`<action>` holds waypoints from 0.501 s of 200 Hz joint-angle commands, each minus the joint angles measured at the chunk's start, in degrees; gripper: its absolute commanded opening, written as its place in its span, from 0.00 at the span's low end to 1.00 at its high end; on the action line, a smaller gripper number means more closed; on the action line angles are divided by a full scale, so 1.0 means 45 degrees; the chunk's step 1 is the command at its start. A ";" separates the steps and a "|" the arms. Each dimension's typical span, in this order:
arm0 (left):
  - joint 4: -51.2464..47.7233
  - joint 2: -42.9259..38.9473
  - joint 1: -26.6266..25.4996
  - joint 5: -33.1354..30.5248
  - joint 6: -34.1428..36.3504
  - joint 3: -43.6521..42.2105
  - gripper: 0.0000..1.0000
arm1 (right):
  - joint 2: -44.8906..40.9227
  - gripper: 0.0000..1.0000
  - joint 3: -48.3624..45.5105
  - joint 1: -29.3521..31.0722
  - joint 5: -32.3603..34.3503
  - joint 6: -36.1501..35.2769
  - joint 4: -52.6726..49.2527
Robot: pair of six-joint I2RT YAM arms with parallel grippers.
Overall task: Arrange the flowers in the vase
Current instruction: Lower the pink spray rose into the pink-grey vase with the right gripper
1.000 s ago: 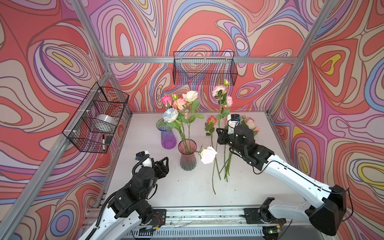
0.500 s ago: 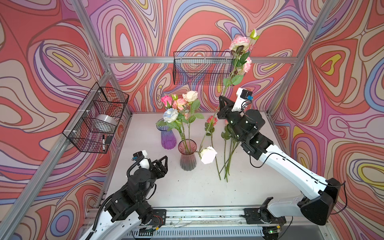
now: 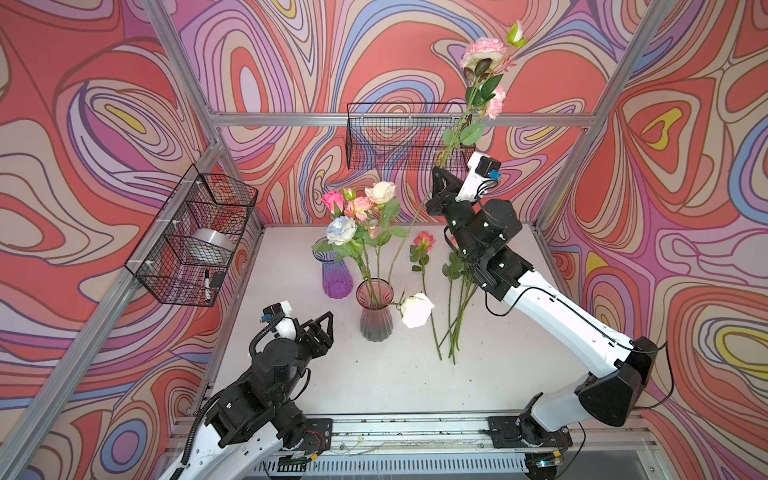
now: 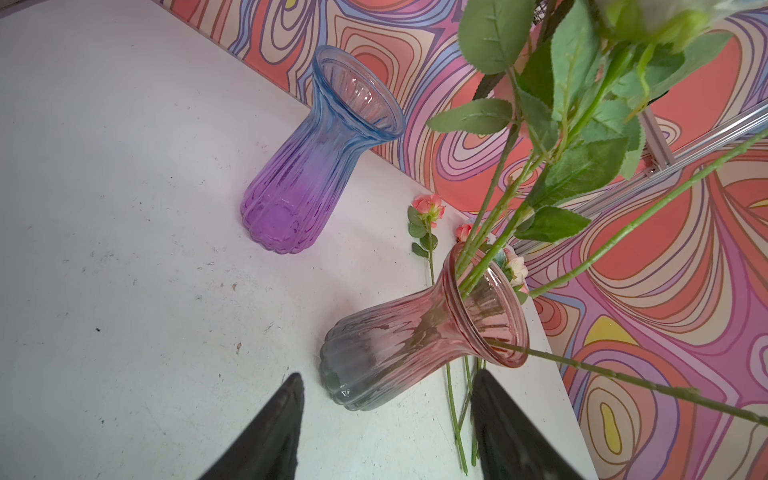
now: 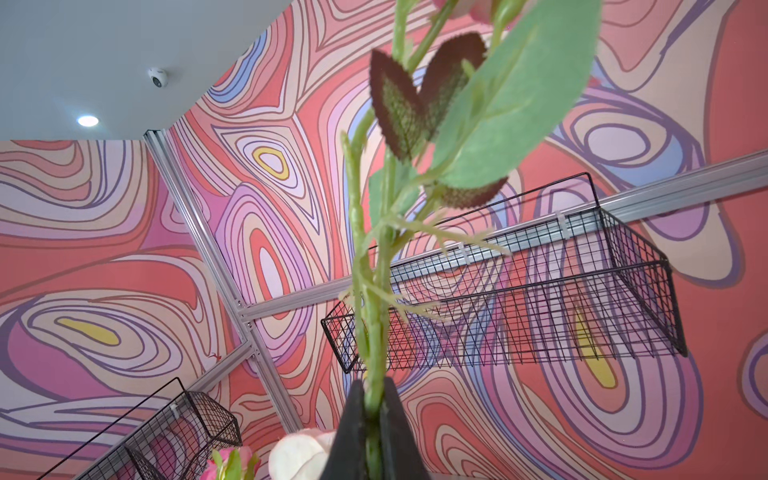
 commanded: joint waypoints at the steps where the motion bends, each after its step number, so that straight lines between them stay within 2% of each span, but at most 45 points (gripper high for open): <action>1: -0.0353 -0.0140 0.0013 -0.0224 -0.0013 0.0298 0.64 | 0.0238 0.00 0.0537 0.0062 -0.0163 0.0392 -0.0262; 23: -0.0524 -0.0229 0.0013 -0.0223 -0.0128 0.0282 0.64 | 0.0336 0.00 0.0267 0.0066 -0.0743 0.1305 -0.0746; 50: -0.0673 -0.0467 0.0013 -0.0223 -0.0262 0.0141 0.64 | 0.0165 0.00 -0.1302 0.0101 -0.1316 0.2598 -0.0261; 100: -0.0839 -0.0805 0.0013 -0.0233 -0.0479 -0.0072 0.64 | 0.0169 0.00 -0.2466 0.0445 -0.1426 0.2999 0.0128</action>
